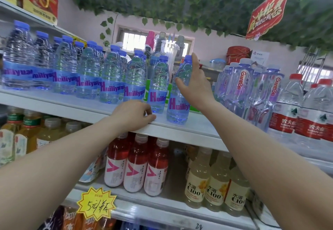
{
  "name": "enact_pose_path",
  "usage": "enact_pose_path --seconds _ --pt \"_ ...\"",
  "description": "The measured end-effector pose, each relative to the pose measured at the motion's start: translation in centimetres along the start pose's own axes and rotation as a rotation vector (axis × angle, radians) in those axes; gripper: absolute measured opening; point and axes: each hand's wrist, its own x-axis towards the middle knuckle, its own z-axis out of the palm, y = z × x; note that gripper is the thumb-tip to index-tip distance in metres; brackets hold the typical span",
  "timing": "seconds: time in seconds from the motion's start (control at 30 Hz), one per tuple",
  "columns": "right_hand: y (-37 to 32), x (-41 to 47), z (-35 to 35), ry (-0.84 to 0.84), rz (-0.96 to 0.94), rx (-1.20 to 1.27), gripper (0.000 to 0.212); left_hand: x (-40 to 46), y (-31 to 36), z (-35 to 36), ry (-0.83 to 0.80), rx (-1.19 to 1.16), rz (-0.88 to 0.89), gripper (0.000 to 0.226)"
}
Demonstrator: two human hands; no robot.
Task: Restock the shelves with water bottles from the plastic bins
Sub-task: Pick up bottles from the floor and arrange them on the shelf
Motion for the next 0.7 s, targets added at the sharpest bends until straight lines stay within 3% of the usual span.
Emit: enact_pose_path --seconds 0.2,0.43,0.57,0.7 --pt "-0.6 -4.0 0.2 -0.009 -0.004 -0.156 0.071 -2.6 -1.0 -0.3 0.074 -0.038 0.076 0.024" --pt "-3.5 -15.4 2.4 0.061 -0.105 -0.395 0.046 -10.7 -4.4 -0.4 0.26 -0.132 0.229 0.022" --pt "-5.9 -23.5 5.8 -0.011 -0.172 -0.431 0.041 -17.2 -7.7 1.7 0.254 -0.138 0.284 0.024" --pt "-7.7 -31.0 9.9 -0.187 -0.156 -0.419 0.036 -23.4 -11.2 5.2 0.125 -0.147 0.235 0.026"
